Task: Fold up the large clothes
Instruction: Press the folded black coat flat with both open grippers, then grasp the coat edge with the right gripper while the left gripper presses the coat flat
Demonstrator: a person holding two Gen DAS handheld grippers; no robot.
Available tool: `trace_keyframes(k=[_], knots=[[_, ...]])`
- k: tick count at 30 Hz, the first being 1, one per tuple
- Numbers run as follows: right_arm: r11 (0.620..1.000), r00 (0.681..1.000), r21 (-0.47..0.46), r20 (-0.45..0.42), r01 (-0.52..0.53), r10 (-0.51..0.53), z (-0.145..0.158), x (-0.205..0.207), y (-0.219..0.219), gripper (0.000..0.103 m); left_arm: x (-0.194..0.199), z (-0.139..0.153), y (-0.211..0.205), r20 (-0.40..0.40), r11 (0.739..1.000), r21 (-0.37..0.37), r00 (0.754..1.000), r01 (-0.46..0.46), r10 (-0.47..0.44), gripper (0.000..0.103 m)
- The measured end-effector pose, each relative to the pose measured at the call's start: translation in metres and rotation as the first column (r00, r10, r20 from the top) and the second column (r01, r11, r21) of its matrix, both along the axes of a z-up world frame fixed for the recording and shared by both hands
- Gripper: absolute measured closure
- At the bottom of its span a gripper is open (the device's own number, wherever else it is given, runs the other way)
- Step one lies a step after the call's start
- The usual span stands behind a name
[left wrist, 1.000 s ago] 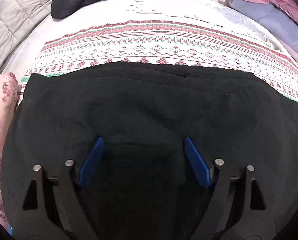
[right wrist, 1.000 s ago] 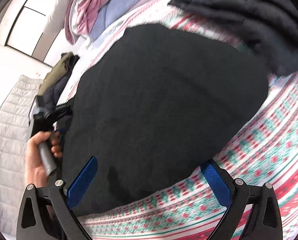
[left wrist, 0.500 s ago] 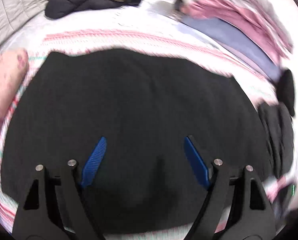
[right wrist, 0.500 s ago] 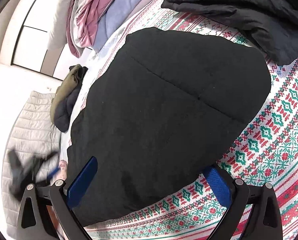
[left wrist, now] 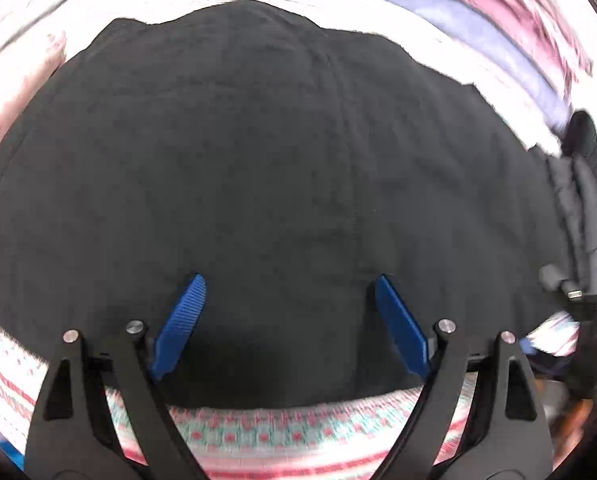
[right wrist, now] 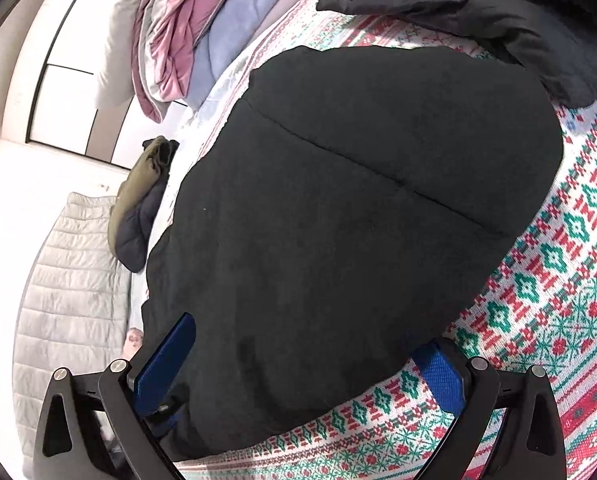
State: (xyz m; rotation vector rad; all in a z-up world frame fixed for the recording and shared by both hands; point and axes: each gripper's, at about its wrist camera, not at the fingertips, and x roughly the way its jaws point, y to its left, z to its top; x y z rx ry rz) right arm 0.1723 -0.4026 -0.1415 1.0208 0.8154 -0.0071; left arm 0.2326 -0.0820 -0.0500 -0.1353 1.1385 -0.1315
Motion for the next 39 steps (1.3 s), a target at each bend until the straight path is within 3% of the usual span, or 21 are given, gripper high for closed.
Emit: trace_keyframes(k=[3,6,9,11,13,15,19,22,24,27,29,33,37,39], knots=[[1.0,1.0,0.016,0.012,0.014,-0.014,0.001,-0.002,-0.001,0.0,-0.016,0.029,0.031,0.078,0.997,-0.063,0.996,-0.045,0.05,0.016],[0.999,0.999,0.046,0.018,0.026,-0.027,-0.001,-0.001,-0.004,0.0,-0.03,0.038,0.077,0.13,0.986,-0.1,0.981,-0.134,0.146,0.016],[0.995,0.998,0.091,0.028,0.046,-0.049,-0.004,-0.004,-0.008,0.0,-0.03,0.024,0.136,0.11,0.949,-0.169,0.952,-0.267,0.287,0.016],[0.992,0.998,0.111,0.033,0.058,-0.062,-0.006,-0.005,-0.011,0.0,-0.034,0.008,0.176,0.073,0.908,-0.203,0.919,-0.366,0.387,0.016],[0.992,0.997,0.112,0.032,0.065,-0.069,-0.008,-0.006,-0.011,0.0,-0.033,-0.006,0.2,0.059,0.874,-0.301,0.907,-0.381,0.416,0.017],[0.992,0.997,0.105,0.031,0.068,-0.072,-0.008,-0.005,-0.009,0.0,-0.028,-0.021,0.208,0.03,0.85,-0.382,0.914,-0.363,0.404,0.017],[0.993,0.996,0.092,0.035,0.077,-0.081,-0.007,-0.003,-0.007,0.0,-0.025,-0.017,0.186,0.084,0.903,-0.287,0.93,-0.321,0.357,0.017],[0.991,0.995,0.105,0.045,0.085,-0.091,-0.008,-0.004,-0.008,0.003,-0.03,-0.003,0.177,0.135,0.915,-0.24,0.922,-0.324,0.362,0.017],[0.988,0.993,0.121,0.061,0.097,-0.105,-0.009,-0.007,-0.012,0.01,-0.033,0.009,0.172,0.201,0.925,-0.245,0.918,-0.29,0.341,0.017],[0.982,0.987,0.138,0.078,0.126,-0.138,-0.009,-0.011,-0.016,0.028,-0.036,0.019,0.146,0.287,0.964,-0.144,0.923,-0.222,0.256,0.017],[0.981,0.985,0.126,0.076,0.147,-0.157,-0.009,-0.014,-0.015,0.036,-0.031,0.014,0.119,0.283,0.983,-0.051,0.942,-0.174,0.181,0.017],[0.982,0.982,0.092,0.08,0.165,-0.173,-0.006,-0.015,-0.011,0.04,-0.022,-0.002,0.078,0.239,0.998,-0.033,0.969,-0.052,0.059,0.017],[0.986,0.977,0.05,0.134,0.161,-0.167,0.005,-0.02,-0.009,0.075,-0.02,-0.017,0.059,0.201,1.0,0.019,0.979,-0.012,0.008,0.017],[0.989,0.975,0.034,0.171,0.141,-0.145,0.013,-0.022,-0.007,0.078,-0.02,-0.025,0.054,0.174,0.999,0.052,0.985,-0.011,0.001,0.017]])
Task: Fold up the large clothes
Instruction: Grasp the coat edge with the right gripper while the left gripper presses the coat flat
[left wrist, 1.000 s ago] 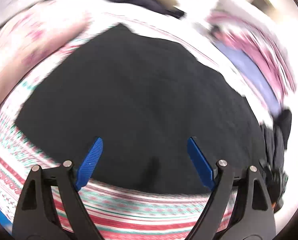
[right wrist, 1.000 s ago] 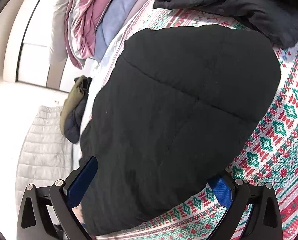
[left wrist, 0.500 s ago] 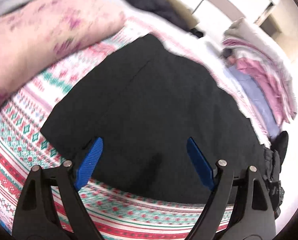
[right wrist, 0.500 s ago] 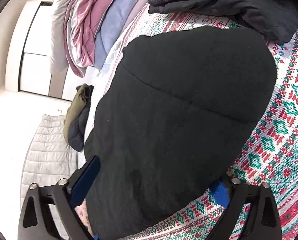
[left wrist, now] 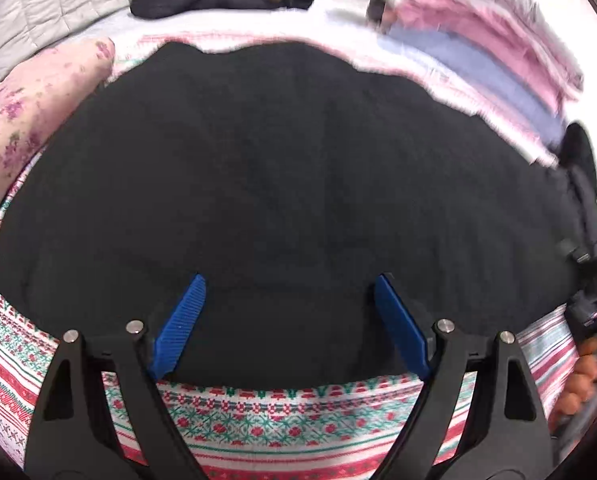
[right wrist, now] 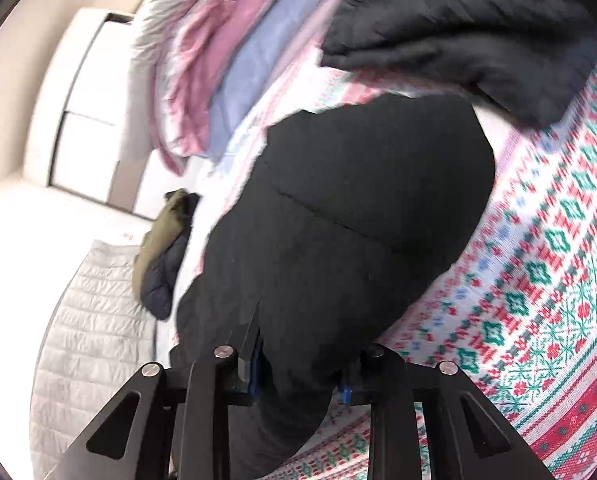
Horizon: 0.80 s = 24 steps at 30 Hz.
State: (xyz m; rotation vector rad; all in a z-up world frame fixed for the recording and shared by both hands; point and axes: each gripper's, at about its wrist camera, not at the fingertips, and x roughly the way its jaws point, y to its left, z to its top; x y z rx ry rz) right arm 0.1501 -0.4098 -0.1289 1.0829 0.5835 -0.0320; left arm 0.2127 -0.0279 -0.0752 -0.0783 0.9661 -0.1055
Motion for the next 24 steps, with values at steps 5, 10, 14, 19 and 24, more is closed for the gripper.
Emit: trace_keyframes(k=[5,10,14,19,24], knots=[[0.989,0.997,-0.144,0.072,-0.019,0.03,0.032,-0.003,0.021,0.08,-0.006,0.018,0.003,0.016,0.994,-0.103,0.999,0.032,-0.031,0.017],[0.999,1.0,-0.05,0.019,0.02,-0.019,0.015,-0.003,0.011,0.076,-0.018,0.025,-0.012,0.075,0.994,-0.073,0.994,0.082,-0.077,0.017],[0.997,0.999,0.062,-0.025,0.045,-0.043,-0.008,-0.003,0.0,0.06,-0.005,-0.005,-0.032,0.005,0.996,0.05,0.997,0.077,-0.077,0.014],[0.981,0.994,0.188,-0.106,0.041,-0.021,-0.042,0.01,-0.001,0.05,-0.003,-0.005,-0.039,0.011,0.991,0.113,0.998,0.066,-0.067,0.011],[0.999,1.0,0.036,0.008,-0.028,0.028,-0.005,0.019,0.016,0.067,-0.002,-0.007,-0.037,0.01,0.992,0.098,0.997,0.074,-0.076,0.011]])
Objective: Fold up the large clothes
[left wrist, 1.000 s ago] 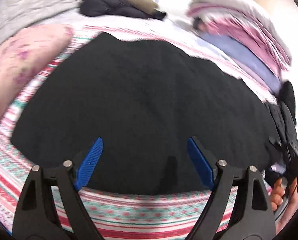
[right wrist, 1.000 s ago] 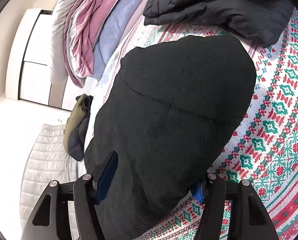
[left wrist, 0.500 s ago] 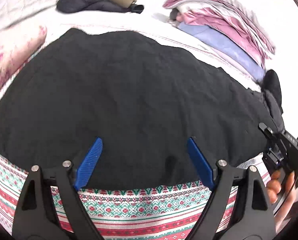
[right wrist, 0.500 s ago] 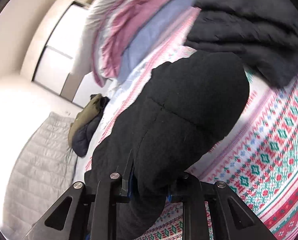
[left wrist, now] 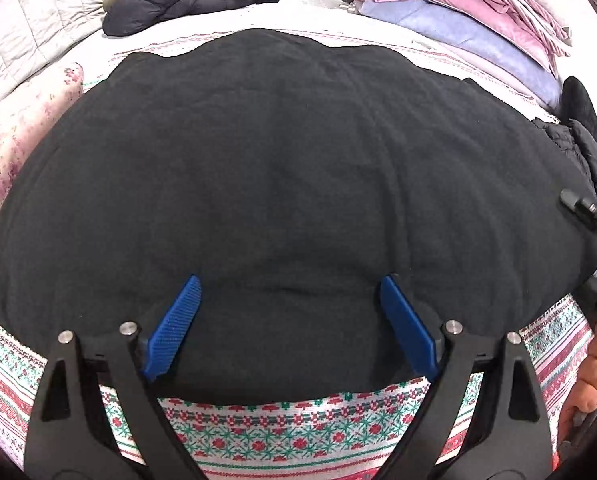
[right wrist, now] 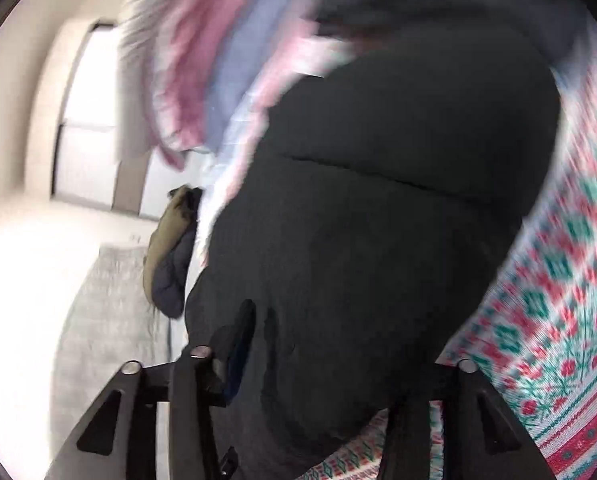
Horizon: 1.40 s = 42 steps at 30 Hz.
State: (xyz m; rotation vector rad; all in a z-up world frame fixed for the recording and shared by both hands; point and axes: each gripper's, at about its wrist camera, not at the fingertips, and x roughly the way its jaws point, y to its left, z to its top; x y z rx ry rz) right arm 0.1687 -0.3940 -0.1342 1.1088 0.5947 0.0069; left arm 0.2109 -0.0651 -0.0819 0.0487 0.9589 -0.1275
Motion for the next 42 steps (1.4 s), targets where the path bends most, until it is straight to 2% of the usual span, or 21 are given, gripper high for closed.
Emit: trace_keyframes(k=[1,2,5,7,9,11,13,15,18,21,23,26,29,31,33,37,39,42], knots=[[0.998,1.0,-0.062,0.022,-0.012,0.013,0.012,0.0,0.007,0.073,0.001,0.0,-0.003,0.002,1.0,0.004,1.0,0.0,0.0,0.011],[0.994,0.999,-0.107,0.035,-0.019,0.023,0.02,-0.001,0.012,0.075,0.001,0.0,-0.003,0.002,1.0,0.005,1.0,0.0,0.0,0.011],[0.959,0.997,-0.279,0.053,-0.038,0.055,0.048,-0.003,0.035,0.078,0.002,-0.001,-0.002,0.001,1.0,0.005,1.0,0.002,-0.002,0.011],[0.936,0.996,-0.349,0.063,-0.045,0.071,0.06,-0.003,0.047,0.079,0.002,-0.001,-0.003,0.0,1.0,0.008,1.0,0.001,-0.001,0.011],[0.9,0.993,-0.433,0.069,-0.053,0.092,0.073,-0.003,0.063,0.079,0.002,-0.001,-0.004,0.0,1.0,0.012,1.0,0.0,0.0,0.011],[0.829,0.987,-0.555,0.081,-0.07,0.138,0.088,-0.005,0.089,0.08,0.002,-0.001,-0.005,-0.001,1.0,0.015,1.0,0.0,0.0,0.011],[0.769,0.978,-0.633,0.091,-0.09,0.189,0.096,-0.004,0.115,0.08,0.002,-0.001,-0.005,-0.003,1.0,0.016,1.0,0.001,-0.001,0.011],[0.743,0.971,-0.661,0.097,-0.101,0.218,0.1,-0.004,0.129,0.08,0.001,0.0,-0.006,-0.003,1.0,0.016,1.0,0.001,-0.001,0.011],[0.752,0.968,-0.65,0.103,-0.11,0.23,0.1,-0.003,0.133,0.08,0.002,0.001,-0.005,-0.007,1.0,0.012,1.0,0.006,-0.006,0.011],[0.776,0.968,-0.621,0.112,-0.109,0.225,0.099,-0.005,0.125,0.08,0.004,0.005,-0.001,-0.021,1.0,-0.004,1.0,0.011,-0.011,0.011],[0.799,0.965,-0.593,0.133,-0.105,0.225,0.1,-0.005,0.119,0.08,0.004,0.012,-0.002,-0.011,1.0,0.025,1.0,0.016,-0.016,0.012],[0.797,0.963,-0.595,0.141,-0.102,0.229,0.102,0.0,0.121,0.08,0.005,0.023,0.002,0.034,0.998,0.069,0.999,0.008,-0.01,0.012],[0.788,0.963,-0.606,0.136,-0.105,0.233,0.103,0.002,0.125,0.08,0.014,0.033,0.016,0.044,0.999,0.037,0.999,-0.015,0.013,0.012],[0.791,0.963,-0.603,0.139,-0.102,0.23,0.103,0.001,0.123,0.08,0.024,0.034,0.026,0.03,0.999,0.014,0.999,-0.046,0.046,0.012],[0.792,0.962,-0.602,0.143,-0.103,0.233,0.103,0.0,0.122,0.08,0.036,0.034,0.027,-0.007,0.999,-0.003,0.999,-0.037,0.037,0.012],[0.793,0.962,-0.6,0.141,-0.106,0.235,0.103,0.0,0.123,0.08,0.067,0.046,0.008,-0.02,1.0,0.018,1.0,-0.014,0.014,0.012],[0.795,0.962,-0.597,0.138,-0.108,0.235,0.102,0.001,0.121,0.08,0.088,0.05,-0.01,-0.023,0.999,0.045,1.0,0.007,-0.006,0.012],[0.804,0.963,-0.585,0.137,-0.112,0.234,0.101,0.001,0.117,0.08,0.13,0.04,-0.036,-0.047,0.987,0.163,0.999,-0.008,0.016,0.012]])
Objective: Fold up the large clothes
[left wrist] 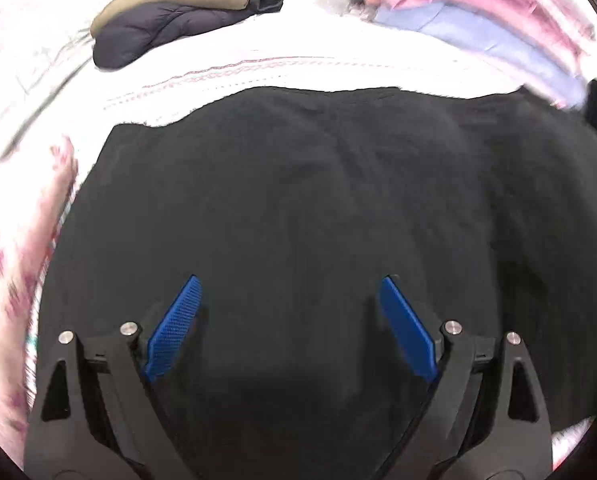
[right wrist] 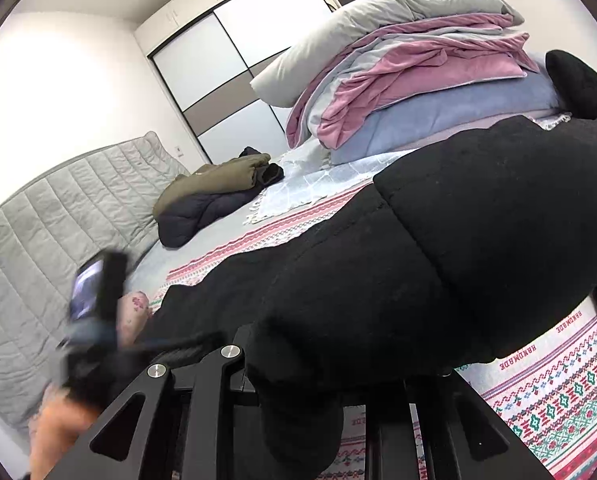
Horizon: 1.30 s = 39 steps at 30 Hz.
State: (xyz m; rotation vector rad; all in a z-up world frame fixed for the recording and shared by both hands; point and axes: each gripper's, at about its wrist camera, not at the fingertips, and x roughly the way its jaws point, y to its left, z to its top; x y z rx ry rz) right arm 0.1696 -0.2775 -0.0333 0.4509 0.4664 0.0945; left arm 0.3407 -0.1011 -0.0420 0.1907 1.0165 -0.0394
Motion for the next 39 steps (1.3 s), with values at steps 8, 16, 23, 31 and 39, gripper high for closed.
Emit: trace_keyframes(k=[8,16,23,31,39], knots=[[1.0,1.0,0.024,-0.007,-0.006,0.006,-0.001,0.002,-0.004,0.08,0.029,-0.042,-0.005,-0.067,0.998,0.005,0.996,-0.057,0.057,0.006],[0.998,1.0,0.058,-0.013,0.008,-0.008,-0.002,0.004,-0.01,0.08,0.021,-0.005,0.018,-0.049,0.994,-0.076,0.996,-0.083,0.08,0.008],[0.999,1.0,0.032,-0.012,0.006,-0.006,-0.001,0.002,-0.002,0.08,0.074,0.0,0.007,-0.082,0.987,-0.093,0.989,-0.134,0.127,0.008],[0.998,1.0,0.065,-0.012,0.002,-0.001,-0.002,0.004,-0.013,0.08,0.089,-0.04,-0.008,-0.091,0.985,0.029,0.98,-0.172,0.174,0.007],[0.997,1.0,0.078,-0.02,0.025,-0.024,-0.004,0.002,-0.019,0.08,0.007,0.004,0.07,-0.142,0.946,-0.29,0.984,-0.148,0.111,0.01]])
